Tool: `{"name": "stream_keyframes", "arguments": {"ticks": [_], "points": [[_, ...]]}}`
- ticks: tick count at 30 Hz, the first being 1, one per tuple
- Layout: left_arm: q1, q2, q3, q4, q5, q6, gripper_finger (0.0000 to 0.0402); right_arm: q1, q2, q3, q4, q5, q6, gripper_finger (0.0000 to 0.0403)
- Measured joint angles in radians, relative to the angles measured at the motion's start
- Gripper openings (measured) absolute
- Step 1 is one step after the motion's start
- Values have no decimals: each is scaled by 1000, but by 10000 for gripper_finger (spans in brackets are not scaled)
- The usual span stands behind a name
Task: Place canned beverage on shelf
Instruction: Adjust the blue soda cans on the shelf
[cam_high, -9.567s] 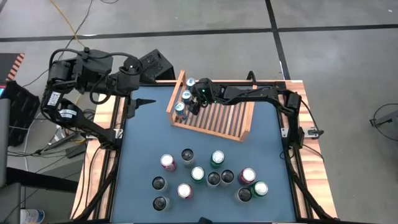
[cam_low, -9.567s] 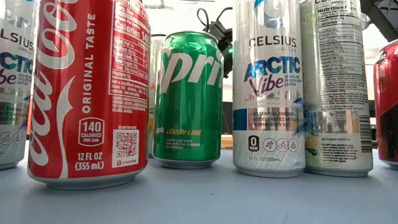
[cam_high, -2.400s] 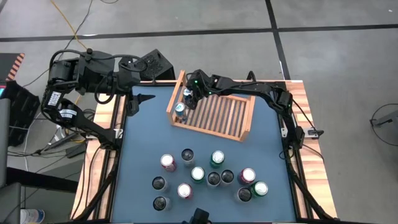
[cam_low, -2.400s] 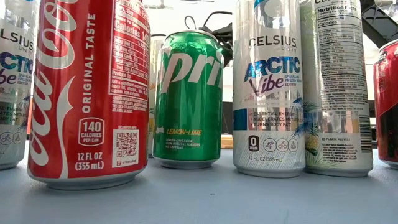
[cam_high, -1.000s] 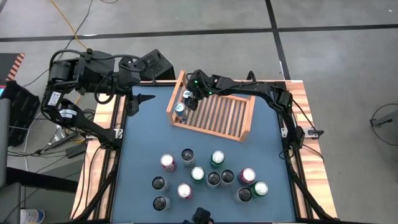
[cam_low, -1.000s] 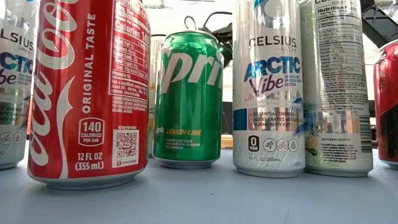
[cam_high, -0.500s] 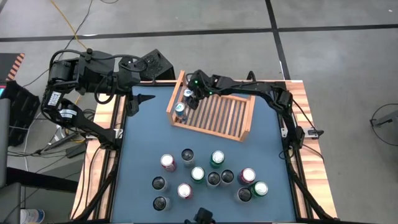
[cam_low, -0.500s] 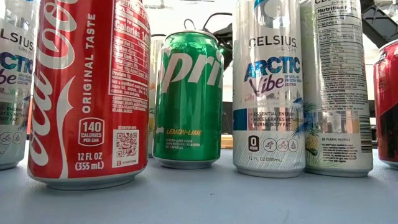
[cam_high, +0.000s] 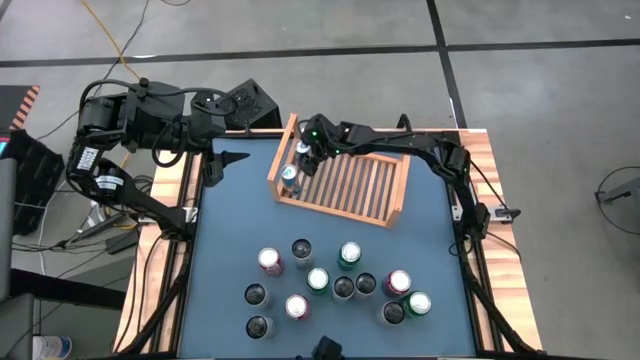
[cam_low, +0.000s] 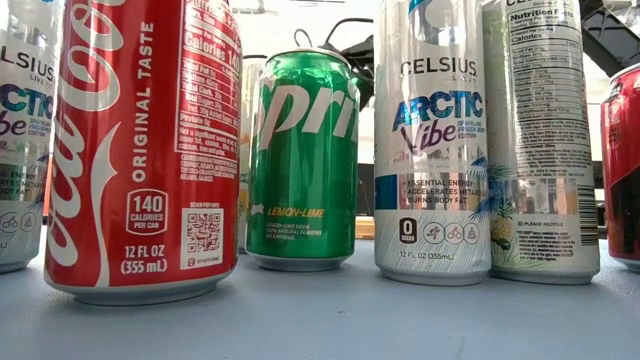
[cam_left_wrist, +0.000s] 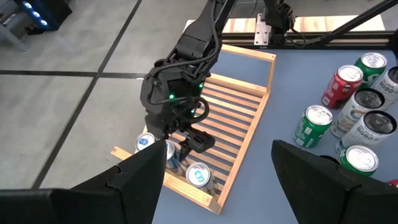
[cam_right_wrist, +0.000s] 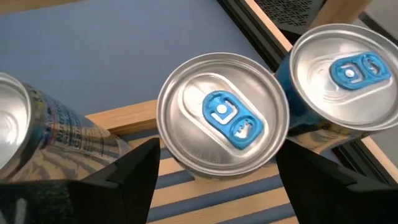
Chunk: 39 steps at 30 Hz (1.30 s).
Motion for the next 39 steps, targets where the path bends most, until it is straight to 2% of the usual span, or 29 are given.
{"name": "stream_keyframes", "arguments": {"ticks": [15, 21, 27, 31, 36, 39], "points": [[0, 0, 0, -10, 5, 4, 279, 4, -16, 9, -126, -3, 45, 306], [0, 0, 0, -13, 73, 25, 279, 16, -83, 9, -263, -24, 22, 306], [0, 15, -3, 7, 152, 78, 279, 108, -134, 9, -227, -104, -82, 306], [2, -16, -137, 75, 204, 104, 279, 173, -134, 9, -146, -102, -119, 306], [39, -140, -447, 288, 314, 106, 279, 213, -134, 9, -44, -86, -118, 306], [78, -245, -605, 435, 335, 81, 279, 234, -134, 9, -36, -43, -114, 300]]}}
